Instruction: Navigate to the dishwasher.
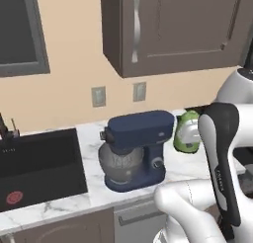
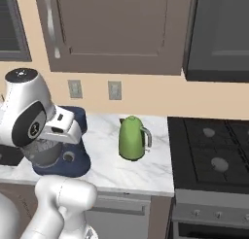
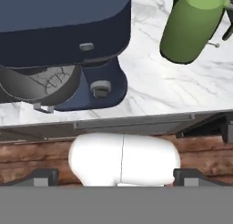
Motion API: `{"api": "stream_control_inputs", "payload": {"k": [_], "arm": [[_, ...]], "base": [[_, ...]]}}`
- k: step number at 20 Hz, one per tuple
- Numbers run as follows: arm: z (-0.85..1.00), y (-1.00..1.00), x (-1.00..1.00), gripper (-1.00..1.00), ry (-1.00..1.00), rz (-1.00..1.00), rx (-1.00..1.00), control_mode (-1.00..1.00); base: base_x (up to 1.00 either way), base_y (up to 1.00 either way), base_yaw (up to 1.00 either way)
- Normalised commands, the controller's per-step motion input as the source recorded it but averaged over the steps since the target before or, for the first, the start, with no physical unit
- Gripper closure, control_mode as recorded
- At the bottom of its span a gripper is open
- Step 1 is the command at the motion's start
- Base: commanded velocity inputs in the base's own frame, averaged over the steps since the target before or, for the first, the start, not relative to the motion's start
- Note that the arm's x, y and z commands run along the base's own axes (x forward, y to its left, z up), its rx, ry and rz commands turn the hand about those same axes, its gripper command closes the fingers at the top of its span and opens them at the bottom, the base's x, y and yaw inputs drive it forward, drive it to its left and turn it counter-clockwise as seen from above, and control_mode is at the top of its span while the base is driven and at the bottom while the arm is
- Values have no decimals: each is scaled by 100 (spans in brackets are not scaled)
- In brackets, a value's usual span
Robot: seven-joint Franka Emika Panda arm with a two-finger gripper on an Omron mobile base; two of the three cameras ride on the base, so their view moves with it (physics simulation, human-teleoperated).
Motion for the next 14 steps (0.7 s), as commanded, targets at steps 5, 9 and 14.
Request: {"api": "stream_control_inputs", "payload": {"k": [5, 9, 14], "arm": [[0, 0, 0, -100, 0, 0, 0, 100], [0, 0, 0, -100, 0, 0, 0, 100], [0, 0, 0, -100, 0, 0, 0, 100]], "base": [[90, -59, 57], [85, -66, 49], [100, -57, 38]]}}
